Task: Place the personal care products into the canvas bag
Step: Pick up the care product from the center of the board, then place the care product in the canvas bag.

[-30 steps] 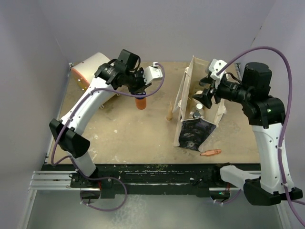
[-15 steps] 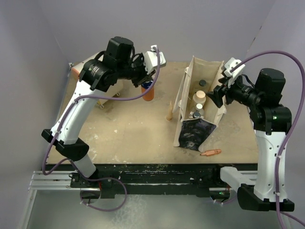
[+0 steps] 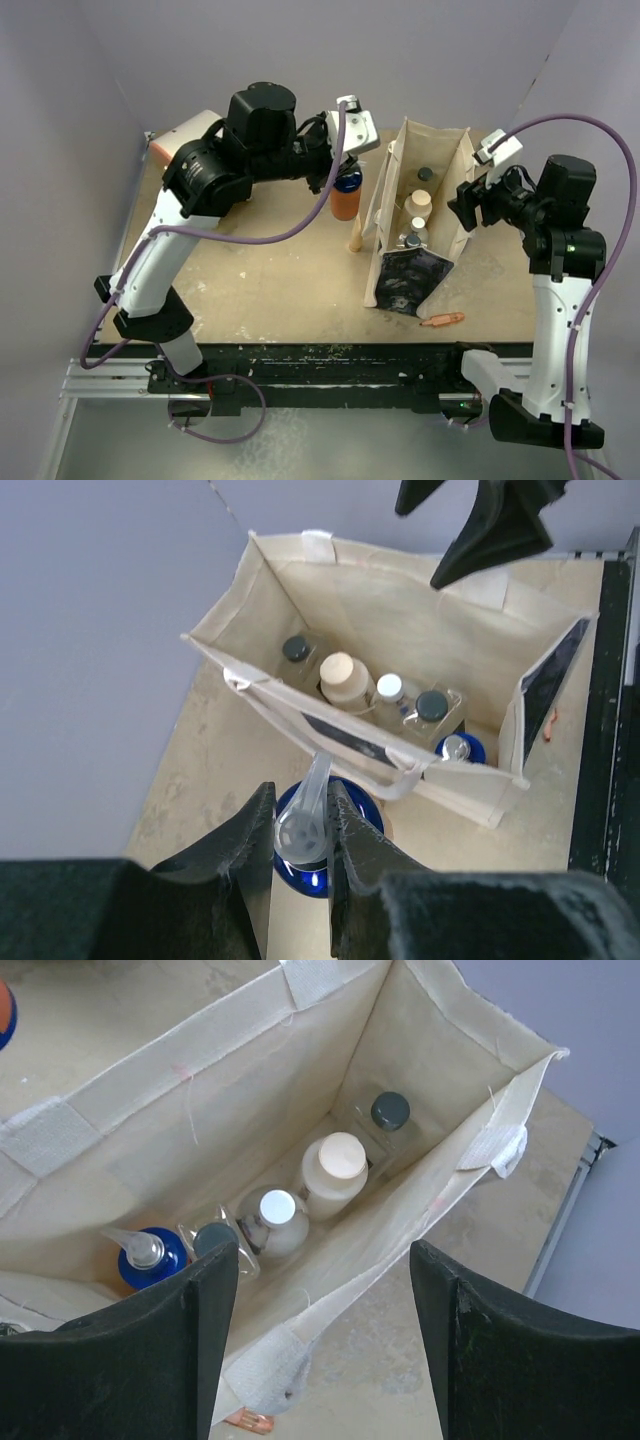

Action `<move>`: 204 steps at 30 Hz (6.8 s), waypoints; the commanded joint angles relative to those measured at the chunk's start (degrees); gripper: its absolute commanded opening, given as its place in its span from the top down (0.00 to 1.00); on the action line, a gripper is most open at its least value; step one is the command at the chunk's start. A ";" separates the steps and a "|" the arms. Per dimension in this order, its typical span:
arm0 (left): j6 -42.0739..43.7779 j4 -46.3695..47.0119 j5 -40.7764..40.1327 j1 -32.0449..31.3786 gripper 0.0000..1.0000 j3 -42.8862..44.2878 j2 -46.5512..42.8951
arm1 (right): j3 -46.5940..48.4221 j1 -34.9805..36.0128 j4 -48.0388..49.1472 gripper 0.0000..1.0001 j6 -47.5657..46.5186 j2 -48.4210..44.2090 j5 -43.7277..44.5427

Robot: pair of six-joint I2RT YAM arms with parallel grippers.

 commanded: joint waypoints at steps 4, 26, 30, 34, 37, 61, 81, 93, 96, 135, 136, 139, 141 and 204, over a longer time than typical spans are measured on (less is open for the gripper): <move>-3.10 11.71 -8.39 -5.88 1.00 8.90 1.27 | -1.80 -1.20 -0.24 0.29 0.69 -0.76 3.40; -6.36 22.72 -12.07 -16.37 1.00 23.78 14.33 | -5.19 -3.30 -6.18 0.38 2.79 -0.03 7.38; -7.07 24.47 -11.99 -16.77 1.00 23.66 16.56 | -5.25 -3.52 -6.07 0.44 3.76 0.66 6.70; -7.58 25.46 -12.16 -17.70 1.00 22.21 18.34 | -5.61 -3.72 -5.76 0.54 4.51 1.19 6.14; -8.37 26.08 -12.19 -17.86 1.00 21.13 19.04 | -5.86 -3.91 -5.35 0.64 5.28 1.08 6.30; -19.19 28.60 -7.54 -17.83 1.00 15.82 21.08 | -5.04 -5.85 -4.87 1.00 7.41 0.60 4.20; -24.52 26.40 -2.08 -17.27 1.00 10.63 20.93 | -1.75 -5.85 -5.02 1.00 7.58 2.14 2.49; -26.60 29.43 8.51 -14.36 1.00 4.36 19.87 | -0.43 -5.81 -5.59 1.00 7.61 2.46 1.63; -25.87 30.23 10.69 -14.32 1.00 2.51 19.57 | 0.27 -5.81 -5.61 1.00 7.44 2.78 1.12; -16.44 36.89 22.49 -12.21 1.00 -15.88 16.60 | 1.73 -5.85 -5.13 1.00 6.43 3.17 -0.68; -16.50 37.07 22.61 -12.22 1.00 -16.32 16.52 | 1.75 -5.81 -5.16 1.00 6.43 3.15 -0.70; -17.05 37.29 23.21 -12.16 1.00 -17.20 16.53 | 1.89 -5.85 -5.30 1.00 6.16 3.02 -1.26; -16.93 37.36 23.98 -12.21 1.00 -17.73 16.49 | 2.01 -5.80 -5.19 1.00 6.08 3.02 -1.56; 2.10 13.69 42.52 -9.71 1.00 -2.64 28.57 | 0.15 -5.83 -6.00 1.00 1.82 2.93 -7.42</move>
